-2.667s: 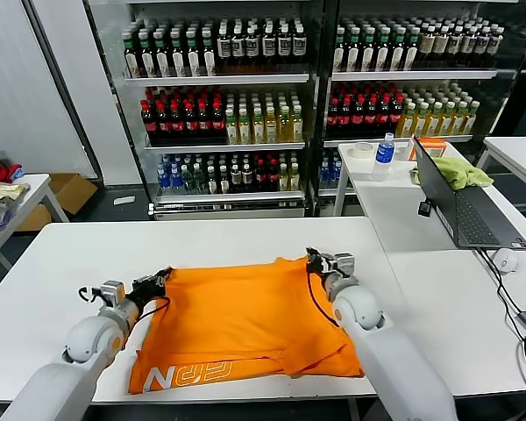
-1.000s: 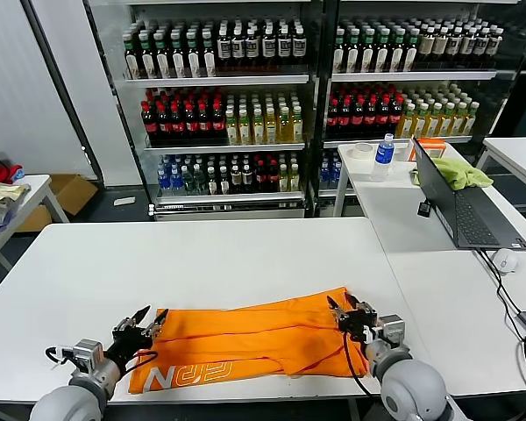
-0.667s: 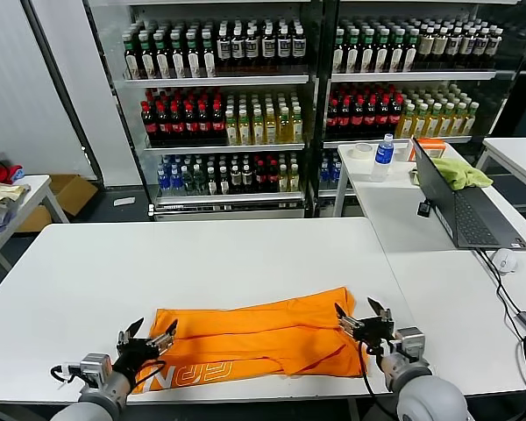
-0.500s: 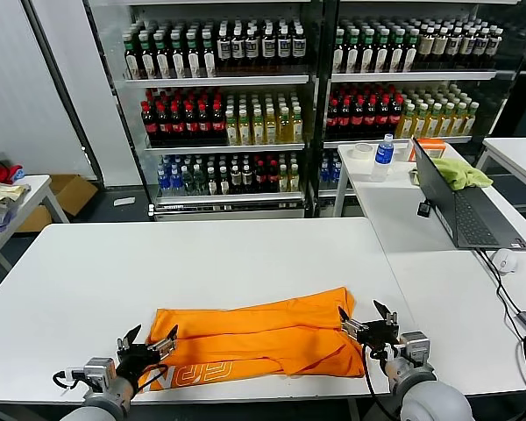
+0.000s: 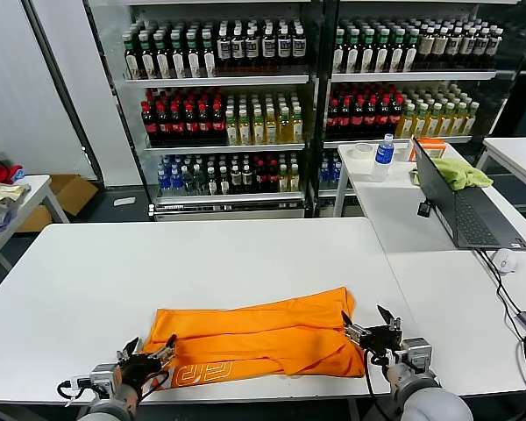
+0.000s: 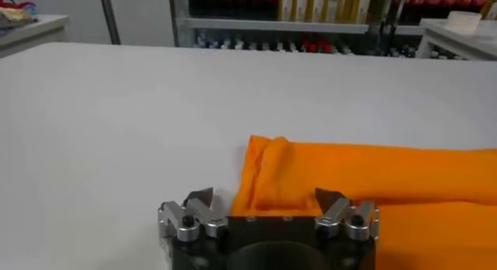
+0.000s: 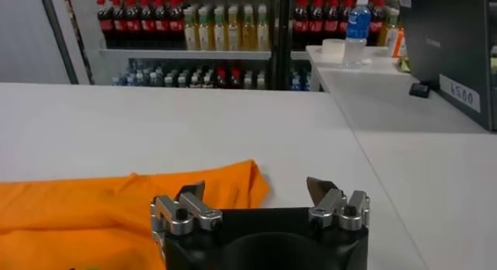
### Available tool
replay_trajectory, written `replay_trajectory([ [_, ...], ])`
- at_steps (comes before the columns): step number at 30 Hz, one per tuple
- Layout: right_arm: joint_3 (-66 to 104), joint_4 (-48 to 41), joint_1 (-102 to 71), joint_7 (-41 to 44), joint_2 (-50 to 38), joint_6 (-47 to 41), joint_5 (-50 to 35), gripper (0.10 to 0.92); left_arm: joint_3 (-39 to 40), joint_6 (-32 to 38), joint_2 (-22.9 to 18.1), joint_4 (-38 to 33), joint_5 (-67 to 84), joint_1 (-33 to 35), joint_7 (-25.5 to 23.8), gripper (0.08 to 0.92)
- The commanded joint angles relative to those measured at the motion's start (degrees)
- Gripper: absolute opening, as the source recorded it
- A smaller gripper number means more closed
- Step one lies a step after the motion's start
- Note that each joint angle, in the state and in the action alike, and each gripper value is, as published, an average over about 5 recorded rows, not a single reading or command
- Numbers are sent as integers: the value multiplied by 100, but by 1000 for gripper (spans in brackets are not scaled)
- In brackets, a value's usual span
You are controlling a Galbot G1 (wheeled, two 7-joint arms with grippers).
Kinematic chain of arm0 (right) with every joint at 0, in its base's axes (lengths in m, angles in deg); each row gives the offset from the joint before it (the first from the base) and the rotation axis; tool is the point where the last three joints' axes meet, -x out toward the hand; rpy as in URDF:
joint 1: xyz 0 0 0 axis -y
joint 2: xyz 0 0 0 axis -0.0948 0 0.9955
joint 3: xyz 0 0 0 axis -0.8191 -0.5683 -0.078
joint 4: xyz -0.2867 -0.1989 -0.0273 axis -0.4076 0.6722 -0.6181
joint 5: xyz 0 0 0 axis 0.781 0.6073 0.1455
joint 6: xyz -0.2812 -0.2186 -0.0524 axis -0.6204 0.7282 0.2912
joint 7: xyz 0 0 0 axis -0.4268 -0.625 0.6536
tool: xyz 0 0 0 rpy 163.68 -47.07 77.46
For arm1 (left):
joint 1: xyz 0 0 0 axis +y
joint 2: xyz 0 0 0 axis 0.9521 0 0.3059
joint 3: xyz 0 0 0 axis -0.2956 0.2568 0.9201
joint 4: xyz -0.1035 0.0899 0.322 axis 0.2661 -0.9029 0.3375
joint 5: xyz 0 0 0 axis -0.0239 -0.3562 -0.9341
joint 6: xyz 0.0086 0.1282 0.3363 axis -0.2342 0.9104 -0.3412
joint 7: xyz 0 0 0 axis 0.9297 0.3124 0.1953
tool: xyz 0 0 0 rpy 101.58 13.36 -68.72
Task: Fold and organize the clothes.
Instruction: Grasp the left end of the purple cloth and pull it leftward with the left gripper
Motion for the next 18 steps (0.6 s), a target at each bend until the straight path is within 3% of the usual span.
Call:
replay_trajectory([
  [1, 43, 24, -59, -7, 2, 4, 26, 823, 282, -59, -82, 28, -142, 13, 179, 715],
  [18, 49, 11, -71, -24, 20, 3, 95, 823, 201, -132, -97, 221, -442, -214, 124, 221],
])
